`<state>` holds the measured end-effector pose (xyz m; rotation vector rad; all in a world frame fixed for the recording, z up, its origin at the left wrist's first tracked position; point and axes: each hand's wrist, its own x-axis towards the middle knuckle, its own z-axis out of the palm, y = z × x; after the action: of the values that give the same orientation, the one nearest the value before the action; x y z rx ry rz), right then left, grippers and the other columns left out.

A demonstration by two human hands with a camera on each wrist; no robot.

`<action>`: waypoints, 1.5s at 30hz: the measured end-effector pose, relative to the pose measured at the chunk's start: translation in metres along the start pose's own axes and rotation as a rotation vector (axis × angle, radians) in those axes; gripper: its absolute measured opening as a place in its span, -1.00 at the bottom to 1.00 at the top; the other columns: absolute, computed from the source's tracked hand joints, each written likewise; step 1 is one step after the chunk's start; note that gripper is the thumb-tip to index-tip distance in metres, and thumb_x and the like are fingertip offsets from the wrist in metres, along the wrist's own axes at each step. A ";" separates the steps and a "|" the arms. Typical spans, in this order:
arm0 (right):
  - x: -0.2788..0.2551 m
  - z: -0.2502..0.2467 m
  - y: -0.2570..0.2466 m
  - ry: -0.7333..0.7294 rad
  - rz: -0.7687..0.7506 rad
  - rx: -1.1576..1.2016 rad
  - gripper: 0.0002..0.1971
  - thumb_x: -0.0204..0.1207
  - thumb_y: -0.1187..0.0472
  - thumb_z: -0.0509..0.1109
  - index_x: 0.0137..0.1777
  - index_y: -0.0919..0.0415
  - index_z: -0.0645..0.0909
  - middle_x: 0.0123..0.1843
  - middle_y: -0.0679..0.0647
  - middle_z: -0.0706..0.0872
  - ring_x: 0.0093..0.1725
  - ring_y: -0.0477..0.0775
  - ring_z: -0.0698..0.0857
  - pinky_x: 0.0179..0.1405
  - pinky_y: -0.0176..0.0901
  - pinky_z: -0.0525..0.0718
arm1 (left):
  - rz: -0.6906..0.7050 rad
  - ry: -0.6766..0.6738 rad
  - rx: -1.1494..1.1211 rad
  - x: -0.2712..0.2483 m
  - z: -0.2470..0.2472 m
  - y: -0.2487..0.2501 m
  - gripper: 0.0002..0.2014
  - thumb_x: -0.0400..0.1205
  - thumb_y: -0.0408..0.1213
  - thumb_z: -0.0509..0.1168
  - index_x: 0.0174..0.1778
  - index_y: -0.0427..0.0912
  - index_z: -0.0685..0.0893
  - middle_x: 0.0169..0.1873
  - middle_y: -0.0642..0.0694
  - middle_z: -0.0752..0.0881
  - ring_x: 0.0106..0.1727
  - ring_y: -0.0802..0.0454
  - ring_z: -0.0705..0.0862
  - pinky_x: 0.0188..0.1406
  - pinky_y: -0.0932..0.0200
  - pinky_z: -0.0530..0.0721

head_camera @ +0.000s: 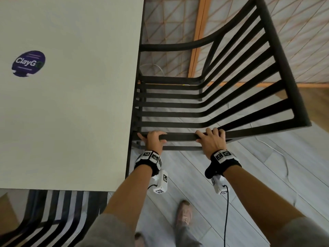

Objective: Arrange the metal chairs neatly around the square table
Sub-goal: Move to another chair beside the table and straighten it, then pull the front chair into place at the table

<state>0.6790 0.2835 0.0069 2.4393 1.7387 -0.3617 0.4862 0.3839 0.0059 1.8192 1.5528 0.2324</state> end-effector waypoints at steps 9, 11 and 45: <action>-0.008 0.002 -0.001 0.009 -0.013 -0.021 -0.67 0.62 -0.11 0.10 0.32 -0.10 0.42 0.17 0.15 0.65 0.23 0.29 0.54 0.42 0.24 0.30 | 0.065 -0.026 0.141 -0.018 -0.001 -0.007 -0.68 0.52 -0.34 0.40 0.20 -0.08 0.69 0.23 -0.10 0.71 0.46 -0.09 0.50 0.60 -0.43 -0.28; -0.013 -0.003 -0.005 0.009 -0.012 0.002 -0.62 0.59 -0.15 0.12 0.37 -0.11 0.39 0.24 0.13 0.63 0.31 0.29 0.53 0.51 0.28 0.26 | 0.125 -0.076 0.224 -0.033 -0.004 -0.009 -0.56 0.53 -0.30 0.37 0.35 0.02 0.58 0.39 -0.07 0.57 0.56 -0.09 0.38 0.62 -0.45 -0.19; -0.431 -0.102 -0.470 -0.325 -0.560 0.232 -0.18 0.30 -0.55 0.12 0.41 -0.01 0.43 0.36 -0.01 0.55 0.27 0.07 0.57 0.31 0.12 0.54 | -0.066 -0.650 0.408 -0.447 -0.453 -0.299 -0.15 0.33 0.05 0.55 0.51 -0.05 0.35 0.47 -0.06 0.49 0.43 -0.03 0.49 0.39 0.12 0.47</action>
<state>0.1147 0.0694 0.2372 1.8235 2.2857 -1.0009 -0.1187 0.1597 0.2857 1.8703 1.2332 -0.6914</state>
